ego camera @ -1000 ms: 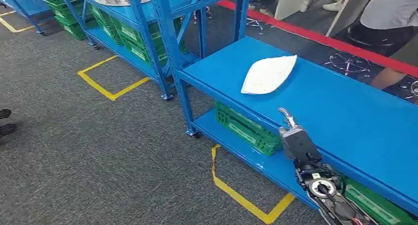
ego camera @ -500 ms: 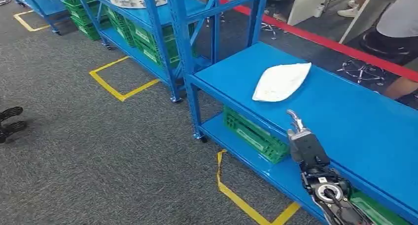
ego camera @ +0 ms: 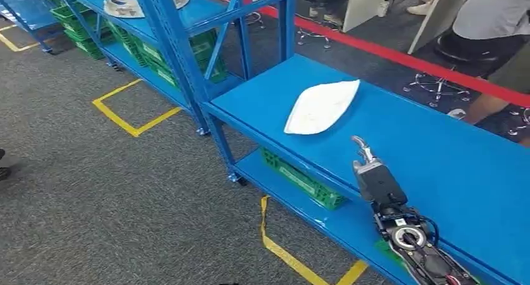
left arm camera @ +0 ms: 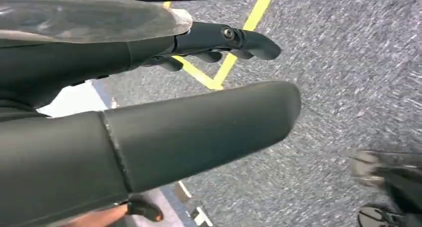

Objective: Take the parts from the cabinet and place them on the table.

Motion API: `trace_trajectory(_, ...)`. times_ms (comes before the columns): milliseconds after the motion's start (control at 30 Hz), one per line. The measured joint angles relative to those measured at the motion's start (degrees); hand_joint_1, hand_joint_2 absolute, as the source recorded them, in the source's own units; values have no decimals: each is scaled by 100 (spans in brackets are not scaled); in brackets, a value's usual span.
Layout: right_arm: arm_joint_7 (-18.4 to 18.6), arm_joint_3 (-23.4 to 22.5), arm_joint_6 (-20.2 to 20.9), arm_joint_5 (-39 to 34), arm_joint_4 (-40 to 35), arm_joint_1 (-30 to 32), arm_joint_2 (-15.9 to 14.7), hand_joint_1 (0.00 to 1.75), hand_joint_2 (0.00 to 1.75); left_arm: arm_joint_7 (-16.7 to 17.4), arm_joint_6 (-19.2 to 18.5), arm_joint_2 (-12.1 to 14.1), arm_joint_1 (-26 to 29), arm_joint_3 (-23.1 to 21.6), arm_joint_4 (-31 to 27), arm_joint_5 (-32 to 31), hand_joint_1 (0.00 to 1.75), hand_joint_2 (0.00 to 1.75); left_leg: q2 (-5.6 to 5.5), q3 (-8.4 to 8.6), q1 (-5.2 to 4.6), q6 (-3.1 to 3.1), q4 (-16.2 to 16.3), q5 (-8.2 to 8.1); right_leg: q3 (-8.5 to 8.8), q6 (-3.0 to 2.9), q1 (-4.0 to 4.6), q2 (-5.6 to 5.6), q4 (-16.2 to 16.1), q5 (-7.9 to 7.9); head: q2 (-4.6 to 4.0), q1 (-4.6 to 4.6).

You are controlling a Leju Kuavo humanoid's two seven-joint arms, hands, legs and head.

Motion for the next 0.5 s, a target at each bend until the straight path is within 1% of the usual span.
trace_trajectory(33, 0, 0, 0, 2, -11, 0, 0, 0, 0, 0, 0, 7, -1, 0, 0, 0, 0, 0, 3, 204, -74, 95, -540, 275, 49, 4, 4, 0, -7, -35, 0, -24)
trace_trajectory(67, -2, 0, -2, 2, -15, 7, 0, 0, 0, 0, 4, 46, -5, 0, 4, 0, 0, 0, 49, 311, -100, 187, -679, 158, 55, 17, -1, -5, -38, -59, 0, 4)
trace_trajectory(100, 0, 0, -4, 2, -17, 4, 0, 0, 0, 0, 4, 24, -18, 0, 2, 2, 0, 0, 51, 341, -138, 198, -823, 153, 53, 48, -9, 4, -51, -70, 0, 0)
trace_trajectory(133, 7, 0, -7, 2, -22, 14, 2, 0, 0, -4, 11, 46, -27, 0, 2, 0, 0, 0, 44, 357, -149, 201, -839, 141, 65, 91, -23, -7, -97, -66, 0, -39)
trace_trajectory(167, 7, 2, -2, 6, -24, 28, 0, 0, 0, -4, 11, 50, -28, 0, 2, 0, 0, 0, 36, 392, -150, 203, -938, 134, 116, 116, -23, -22, -47, -7, 0, -50)
trace_trajectory(200, 9, 0, -4, 9, -35, 26, 0, 0, 0, -4, 9, 50, -23, 0, 2, 2, 0, 0, 35, 484, -121, 217, -998, 118, 185, 146, -17, -30, -86, 3, 0, -59)
trace_trajectory(233, 9, -2, -4, 9, -44, 22, 0, 0, 0, -2, 9, 44, -19, 0, 4, 2, 0, 0, 35, 613, -71, 198, -1101, 129, 142, 163, -4, -41, -42, -75, 0, -50)
trace_trajectory(267, 7, -9, -5, 15, -48, 9, 0, 0, 0, -4, 9, 33, 6, 0, 4, 11, 0, 0, 46, 696, -72, 197, -1132, 120, 107, 182, -4, -32, 139, -153, 0, -16)
trace_trajectory(300, 20, -13, -4, 17, -55, -3, 0, 0, 0, -2, 9, 31, 0, 0, 4, 15, 0, 0, 42, 731, -65, 221, -1143, 94, -103, 205, -10, -30, 562, -314, 0, 9)
trace_trajectory(367, 39, -17, -2, 26, -59, 27, 0, 0, 0, -4, 11, 11, -10, 0, 4, 18, 0, 0, 22, 778, -64, 207, -1141, 35, -659, 249, -42, -31, 1466, -671, 0, 63)
trace_trajectory(400, 42, -22, 0, 26, -59, 40, 0, 0, 0, -4, 11, 7, -6, 0, 4, 17, 0, 0, 11, 814, -60, 191, -1140, 1, -843, 274, -60, -32, 1690, -703, 0, 101)
trace_trajectory(433, 44, -24, 2, 26, -59, 45, 0, 0, 0, -4, 11, 2, -3, 0, 4, 17, 0, 0, 6, 869, -48, 171, -1137, -35, -896, 308, -77, -33, 1649, -586, 0, 129)
trace_trajectory(467, 46, -24, 4, 26, -59, 44, 0, 0, 0, -4, 11, -6, 10, 0, 4, 20, 0, 0, 0, 931, -30, 142, -1131, -80, -840, 334, -96, -34, 1382, -337, 0, 153)
trace_trajectory(500, 46, -33, 2, 26, -59, 42, 0, 0, 0, -2, 11, -15, 17, 0, 4, 20, 0, 0, -1, 1007, -11, 109, -1116, -138, -680, 349, -118, -34, 884, 54, 0, 179)
